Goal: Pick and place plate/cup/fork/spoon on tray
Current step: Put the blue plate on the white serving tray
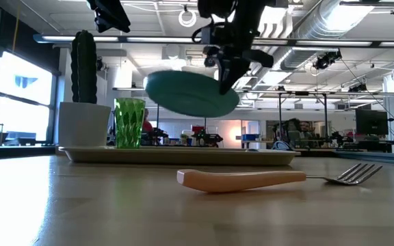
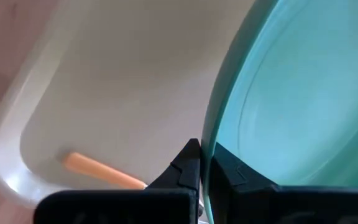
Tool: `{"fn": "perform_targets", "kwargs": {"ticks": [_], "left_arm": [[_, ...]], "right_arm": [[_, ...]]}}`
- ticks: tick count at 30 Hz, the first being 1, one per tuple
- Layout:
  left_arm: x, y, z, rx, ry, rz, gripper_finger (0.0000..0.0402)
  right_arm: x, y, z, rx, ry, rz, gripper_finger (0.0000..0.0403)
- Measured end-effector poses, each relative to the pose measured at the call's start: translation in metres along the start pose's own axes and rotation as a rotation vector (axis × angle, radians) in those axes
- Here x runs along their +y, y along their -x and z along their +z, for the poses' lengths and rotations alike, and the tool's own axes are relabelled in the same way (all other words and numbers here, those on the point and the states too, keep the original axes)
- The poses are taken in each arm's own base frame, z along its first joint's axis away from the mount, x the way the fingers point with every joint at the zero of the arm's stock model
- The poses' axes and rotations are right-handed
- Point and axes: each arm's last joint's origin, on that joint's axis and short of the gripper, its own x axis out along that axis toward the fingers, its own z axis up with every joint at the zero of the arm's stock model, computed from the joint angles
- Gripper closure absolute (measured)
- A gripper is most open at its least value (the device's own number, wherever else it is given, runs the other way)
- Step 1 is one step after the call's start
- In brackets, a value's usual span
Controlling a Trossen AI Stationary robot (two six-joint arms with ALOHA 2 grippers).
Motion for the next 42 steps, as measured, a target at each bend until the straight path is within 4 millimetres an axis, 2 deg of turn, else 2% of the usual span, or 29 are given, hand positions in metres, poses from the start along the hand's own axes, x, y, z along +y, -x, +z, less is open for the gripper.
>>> {"fn": "perform_targets", "kwargs": {"ticks": [6,15,21,27,36,42], "left_arm": [[0.0,0.0,0.0,0.0,0.0,0.003,0.0316],[0.0,0.0,0.0,0.0,-0.001,0.003,0.0316],[0.0,0.0,0.0,0.0,-0.001,0.002,0.0316],[0.0,0.0,0.0,0.0,-0.001,0.002,0.0316],[0.0,0.0,0.0,0.0,-0.001,0.002,0.0316],[0.0,0.0,0.0,0.0,-0.001,0.002,0.0316]], "right_arm": [[0.011,-0.026,0.012,0.066,0.145,0.029,0.0403],[0.02,-0.065,0.019,0.128,0.097,0.094,0.0403],[0.024,-0.081,0.025,0.13,0.099,0.097,0.0403],[0.028,-0.09,0.028,0.079,0.054,0.166,0.0403],[0.029,-0.091,0.031,-0.028,0.017,0.254,0.0403],[0.026,-0.091,0.034,-0.064,0.011,0.23,0.0403]]}}
